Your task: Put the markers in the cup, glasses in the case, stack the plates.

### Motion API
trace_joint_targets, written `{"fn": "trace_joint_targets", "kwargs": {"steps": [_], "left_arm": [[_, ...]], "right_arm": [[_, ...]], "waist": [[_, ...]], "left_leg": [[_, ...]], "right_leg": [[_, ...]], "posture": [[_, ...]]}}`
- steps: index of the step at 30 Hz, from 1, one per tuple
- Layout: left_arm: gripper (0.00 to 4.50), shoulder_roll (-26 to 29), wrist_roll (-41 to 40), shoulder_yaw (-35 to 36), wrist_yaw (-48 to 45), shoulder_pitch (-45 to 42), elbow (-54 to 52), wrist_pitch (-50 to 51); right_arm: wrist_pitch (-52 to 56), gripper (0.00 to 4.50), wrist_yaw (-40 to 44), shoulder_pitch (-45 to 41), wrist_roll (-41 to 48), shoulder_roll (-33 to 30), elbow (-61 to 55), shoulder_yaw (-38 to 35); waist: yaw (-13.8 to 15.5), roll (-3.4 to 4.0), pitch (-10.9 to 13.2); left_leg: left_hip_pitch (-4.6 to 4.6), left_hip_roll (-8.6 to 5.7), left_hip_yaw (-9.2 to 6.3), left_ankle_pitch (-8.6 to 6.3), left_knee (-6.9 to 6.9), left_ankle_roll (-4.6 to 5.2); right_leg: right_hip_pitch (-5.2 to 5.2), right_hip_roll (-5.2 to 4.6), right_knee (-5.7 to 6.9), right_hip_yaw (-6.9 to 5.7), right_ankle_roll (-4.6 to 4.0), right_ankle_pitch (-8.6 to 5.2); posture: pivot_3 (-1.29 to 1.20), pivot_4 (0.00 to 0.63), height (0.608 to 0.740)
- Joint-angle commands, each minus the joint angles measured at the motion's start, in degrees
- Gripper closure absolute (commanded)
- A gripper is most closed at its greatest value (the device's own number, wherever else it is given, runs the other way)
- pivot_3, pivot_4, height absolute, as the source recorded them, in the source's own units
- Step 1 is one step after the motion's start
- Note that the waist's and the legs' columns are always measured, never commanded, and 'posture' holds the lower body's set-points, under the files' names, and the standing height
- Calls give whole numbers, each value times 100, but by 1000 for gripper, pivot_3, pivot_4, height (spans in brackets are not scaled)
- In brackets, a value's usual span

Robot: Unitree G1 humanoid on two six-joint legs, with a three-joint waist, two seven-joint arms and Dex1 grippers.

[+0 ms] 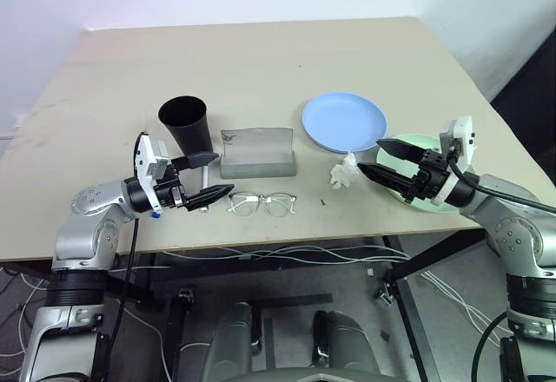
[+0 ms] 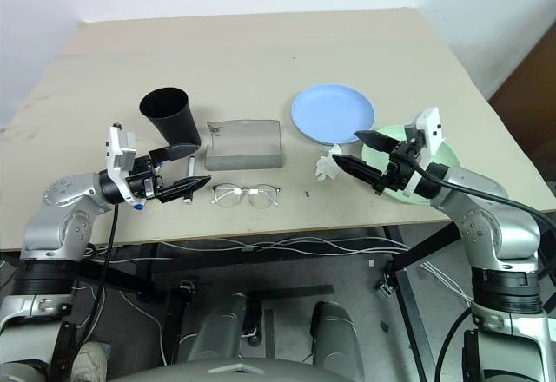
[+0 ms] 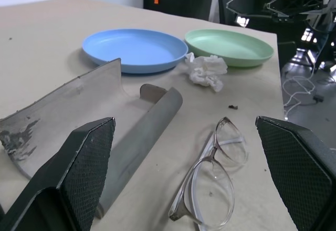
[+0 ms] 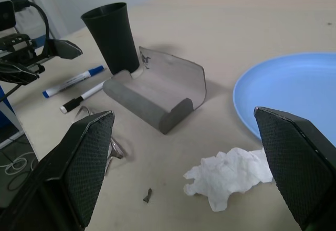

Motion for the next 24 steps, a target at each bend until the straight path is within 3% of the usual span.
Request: {"fn": "trace_joint_targets", "kwargs": {"steps": [1,24], "left_arm": [[8,22,34,46,-25,-127,20,-171],[8,-147,12,-9,359,-108,-61,-11]], "right_arm": [[-144,0,69,-52,-61,-54,-49,-15],[-115,0,127,-222,-131,-136,269,-68]], "waist": [[-1,0,0],[-3,0,0]], "left_leg": [[0,0,0,0,0,0],[0,0,0,-2,7,3]], "right_leg": [[0,0,0,0,0,0],[7,0,1,0,3,3]], "posture": [[0,150,739],[0,150,739]]}}
